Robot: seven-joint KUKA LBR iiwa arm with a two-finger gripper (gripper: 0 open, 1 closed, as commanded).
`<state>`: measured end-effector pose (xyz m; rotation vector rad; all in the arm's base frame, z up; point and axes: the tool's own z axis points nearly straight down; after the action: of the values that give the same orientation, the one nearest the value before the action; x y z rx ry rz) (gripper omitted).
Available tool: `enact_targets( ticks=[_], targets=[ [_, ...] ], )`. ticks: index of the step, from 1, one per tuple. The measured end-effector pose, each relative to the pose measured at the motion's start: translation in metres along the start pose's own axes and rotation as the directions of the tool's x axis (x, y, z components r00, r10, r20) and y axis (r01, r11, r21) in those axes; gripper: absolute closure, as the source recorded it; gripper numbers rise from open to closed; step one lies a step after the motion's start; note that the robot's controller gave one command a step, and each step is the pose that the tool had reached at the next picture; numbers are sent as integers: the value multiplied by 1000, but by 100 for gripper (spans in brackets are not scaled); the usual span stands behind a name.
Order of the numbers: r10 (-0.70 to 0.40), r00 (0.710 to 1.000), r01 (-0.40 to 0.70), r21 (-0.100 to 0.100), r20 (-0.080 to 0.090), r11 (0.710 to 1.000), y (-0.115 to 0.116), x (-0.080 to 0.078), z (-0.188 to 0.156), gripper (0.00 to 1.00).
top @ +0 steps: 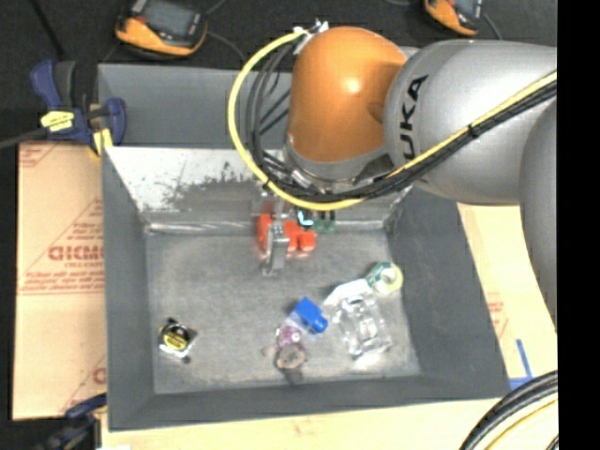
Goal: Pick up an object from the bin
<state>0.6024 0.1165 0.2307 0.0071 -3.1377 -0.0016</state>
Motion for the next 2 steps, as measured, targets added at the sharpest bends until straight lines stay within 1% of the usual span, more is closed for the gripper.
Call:
enact_targets(
  ticks=[1,2],
  targets=[
    [4,1000,-4,-1,8,1000,-1,-2,-5,100],
    [-280,960,280,1,2,960,34,36,62,100]
  ],
)
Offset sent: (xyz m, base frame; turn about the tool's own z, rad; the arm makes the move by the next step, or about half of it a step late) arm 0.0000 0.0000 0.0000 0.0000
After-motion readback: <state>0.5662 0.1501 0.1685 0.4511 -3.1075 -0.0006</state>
